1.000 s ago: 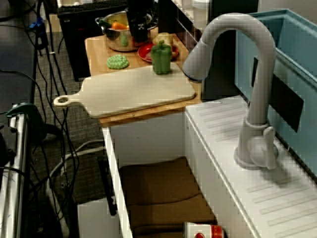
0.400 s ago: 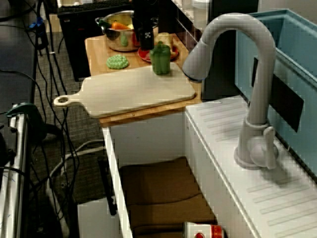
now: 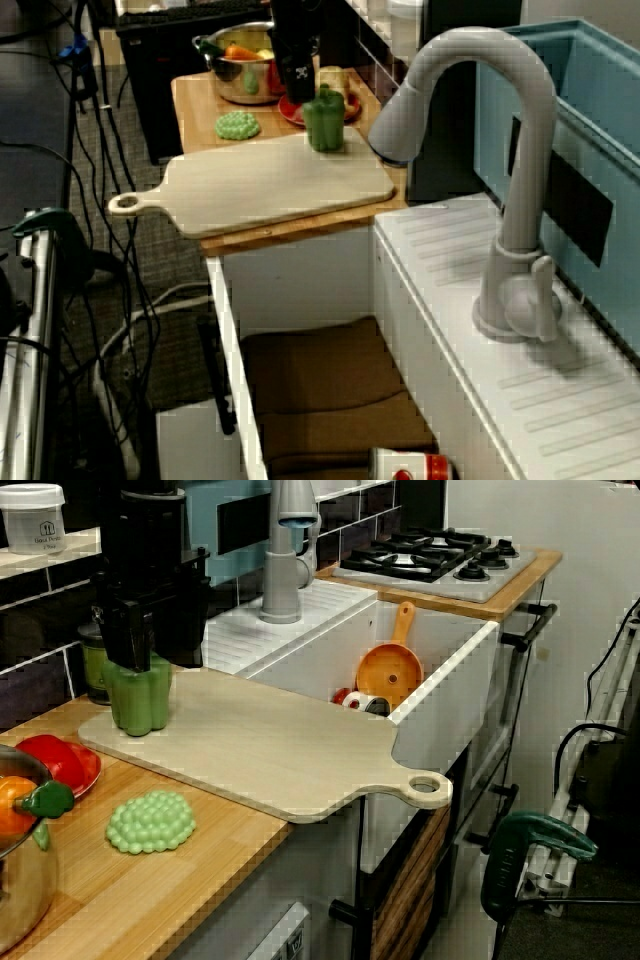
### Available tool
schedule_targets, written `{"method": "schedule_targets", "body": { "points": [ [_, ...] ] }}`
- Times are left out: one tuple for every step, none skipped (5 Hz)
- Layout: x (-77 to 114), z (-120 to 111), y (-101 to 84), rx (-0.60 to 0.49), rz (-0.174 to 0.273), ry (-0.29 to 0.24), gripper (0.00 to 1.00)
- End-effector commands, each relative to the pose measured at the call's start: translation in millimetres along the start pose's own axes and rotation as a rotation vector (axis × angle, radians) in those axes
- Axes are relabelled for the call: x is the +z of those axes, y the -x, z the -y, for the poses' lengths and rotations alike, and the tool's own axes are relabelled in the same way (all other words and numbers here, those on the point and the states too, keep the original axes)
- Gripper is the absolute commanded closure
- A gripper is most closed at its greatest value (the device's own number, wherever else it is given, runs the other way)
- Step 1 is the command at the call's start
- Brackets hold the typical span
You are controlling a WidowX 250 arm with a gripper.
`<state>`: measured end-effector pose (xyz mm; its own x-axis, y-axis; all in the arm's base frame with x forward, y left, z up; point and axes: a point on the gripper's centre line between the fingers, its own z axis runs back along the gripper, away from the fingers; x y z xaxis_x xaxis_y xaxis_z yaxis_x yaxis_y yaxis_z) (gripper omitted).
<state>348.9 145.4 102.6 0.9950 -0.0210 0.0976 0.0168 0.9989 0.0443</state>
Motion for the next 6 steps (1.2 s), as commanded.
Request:
{"method": "schedule_targets", "body": {
  "points": [
    [33.9,-7,-10.5,0.008,0.065,-0.016,0.00],
    [31.8,-6,-13.0,0.012,0.062,-0.018,0.00],
    [27.6,-4,-17.6,0.022,0.062,-0.024,0.00],
    [22.4,-2,-22.5,0.031,0.061,-0.033,0.00],
    [17.0,2,-23.7,0.034,0.058,-0.039,0.00],
    [12.6,5,-23.4,0.032,0.053,-0.044,0.00]
  ]
}}
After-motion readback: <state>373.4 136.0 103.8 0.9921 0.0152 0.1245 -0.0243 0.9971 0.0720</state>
